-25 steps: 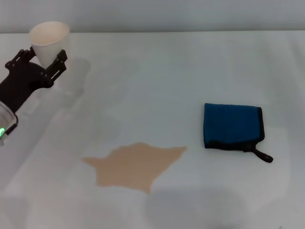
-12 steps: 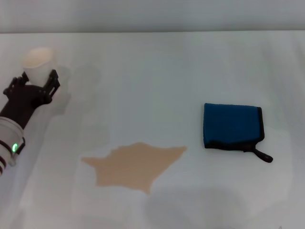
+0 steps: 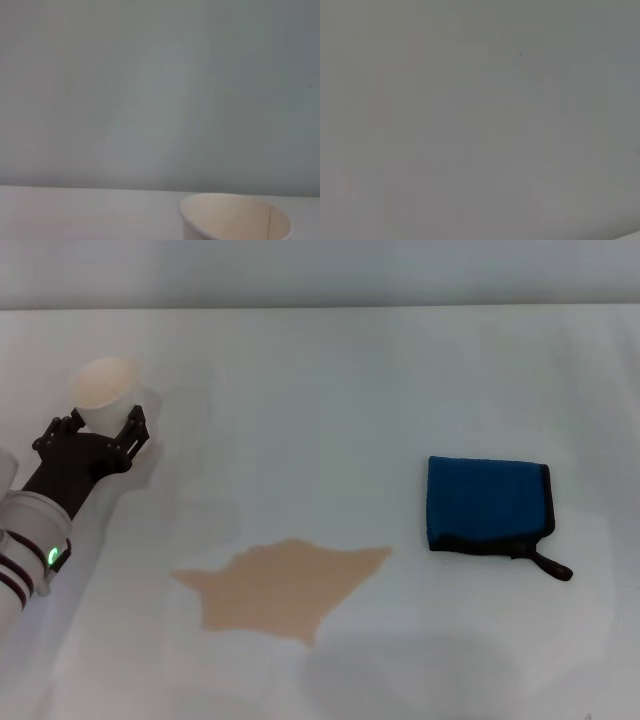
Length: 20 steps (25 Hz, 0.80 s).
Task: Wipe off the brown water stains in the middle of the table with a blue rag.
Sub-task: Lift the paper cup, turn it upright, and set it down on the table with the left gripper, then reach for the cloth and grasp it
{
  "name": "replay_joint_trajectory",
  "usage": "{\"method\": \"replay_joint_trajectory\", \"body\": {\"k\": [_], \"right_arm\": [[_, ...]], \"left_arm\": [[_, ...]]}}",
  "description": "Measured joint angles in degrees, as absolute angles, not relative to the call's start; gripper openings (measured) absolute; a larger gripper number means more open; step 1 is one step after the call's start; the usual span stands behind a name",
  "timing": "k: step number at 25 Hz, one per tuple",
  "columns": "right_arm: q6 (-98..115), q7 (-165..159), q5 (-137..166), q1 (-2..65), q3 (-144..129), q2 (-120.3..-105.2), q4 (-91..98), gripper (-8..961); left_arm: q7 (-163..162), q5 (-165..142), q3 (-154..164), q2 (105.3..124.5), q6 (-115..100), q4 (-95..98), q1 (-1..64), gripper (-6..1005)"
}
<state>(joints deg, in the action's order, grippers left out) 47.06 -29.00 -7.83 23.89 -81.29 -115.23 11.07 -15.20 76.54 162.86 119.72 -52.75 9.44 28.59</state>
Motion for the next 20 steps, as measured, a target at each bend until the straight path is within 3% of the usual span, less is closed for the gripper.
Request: {"method": "replay_joint_trajectory", "body": {"k": [7, 13, 20], "right_arm": [[47.1, -29.0, -7.8, 23.9, -81.2, -115.22, 11.1, 823], [47.1, -29.4, -7.9, 23.9, -81.2, -115.14, 11.1, 823], [47.1, -29.5, -7.9, 23.8, -81.2, -115.17, 11.1, 822]], "left_arm": [[-12.7, 76.4, 162.9, 119.70, -52.5, 10.7, 27.8, 742], [-10.3, 76.3, 162.9, 119.66, -52.8, 12.7, 27.1, 834], [-9.5, 76.6, 162.9, 119.62, -53.3, 13.8, 25.8, 869]]}}
